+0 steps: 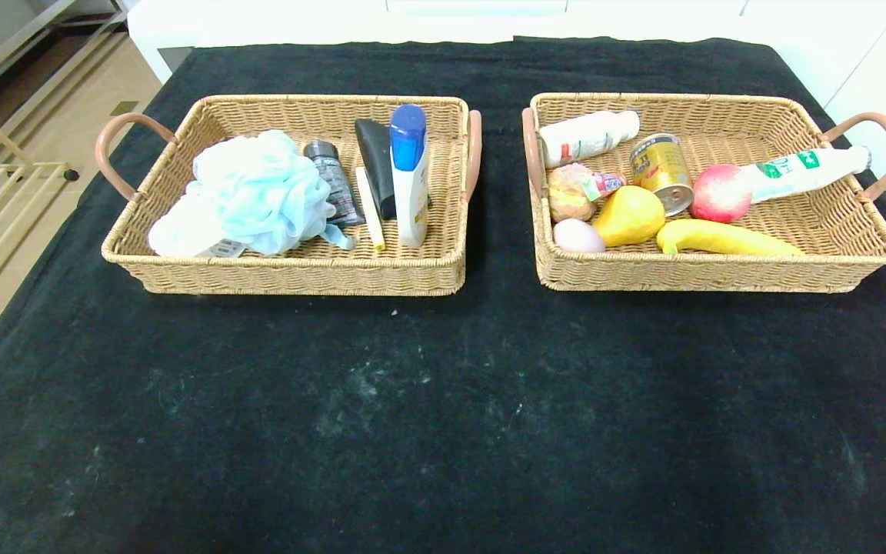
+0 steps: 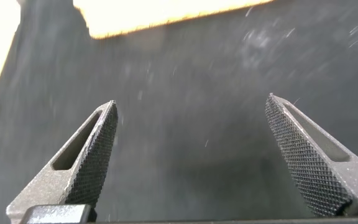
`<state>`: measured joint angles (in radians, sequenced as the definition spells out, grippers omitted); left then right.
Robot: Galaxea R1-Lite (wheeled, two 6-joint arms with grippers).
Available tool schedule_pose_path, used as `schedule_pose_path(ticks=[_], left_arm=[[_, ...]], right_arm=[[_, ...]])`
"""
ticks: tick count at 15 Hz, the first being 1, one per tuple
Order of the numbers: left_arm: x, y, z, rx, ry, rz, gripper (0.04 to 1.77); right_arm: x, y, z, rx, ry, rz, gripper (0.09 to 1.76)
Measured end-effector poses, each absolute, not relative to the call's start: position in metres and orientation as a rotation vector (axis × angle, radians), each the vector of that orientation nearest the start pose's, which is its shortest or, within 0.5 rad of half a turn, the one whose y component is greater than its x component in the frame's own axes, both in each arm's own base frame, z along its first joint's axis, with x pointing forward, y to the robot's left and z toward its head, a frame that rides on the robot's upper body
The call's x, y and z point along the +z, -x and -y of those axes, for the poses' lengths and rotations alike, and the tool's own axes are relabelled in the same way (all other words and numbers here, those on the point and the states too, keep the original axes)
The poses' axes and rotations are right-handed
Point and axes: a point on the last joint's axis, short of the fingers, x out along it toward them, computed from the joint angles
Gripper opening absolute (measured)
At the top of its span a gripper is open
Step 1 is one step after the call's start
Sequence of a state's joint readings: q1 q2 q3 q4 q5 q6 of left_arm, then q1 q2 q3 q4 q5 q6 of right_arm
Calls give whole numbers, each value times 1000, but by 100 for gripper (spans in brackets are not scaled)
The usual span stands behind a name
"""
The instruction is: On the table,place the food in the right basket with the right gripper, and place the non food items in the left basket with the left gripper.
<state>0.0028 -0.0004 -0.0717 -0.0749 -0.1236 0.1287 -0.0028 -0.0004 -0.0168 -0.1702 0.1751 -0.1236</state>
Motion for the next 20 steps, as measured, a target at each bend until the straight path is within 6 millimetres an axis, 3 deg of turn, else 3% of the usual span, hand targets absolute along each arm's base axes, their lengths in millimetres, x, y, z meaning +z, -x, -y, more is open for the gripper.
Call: schedule_pose_path(ticks=[6, 13, 20], left_arm=[[75, 23, 1, -46, -113, -6, 172], [74, 23, 0, -4, -41, -10, 172], [75, 23, 0, 4, 4, -4, 172]], right_arm=[[76, 23, -1, 41, 124, 12, 171], [76, 23, 0, 1, 4, 4, 171], [76, 23, 0, 0, 3, 5, 171]])
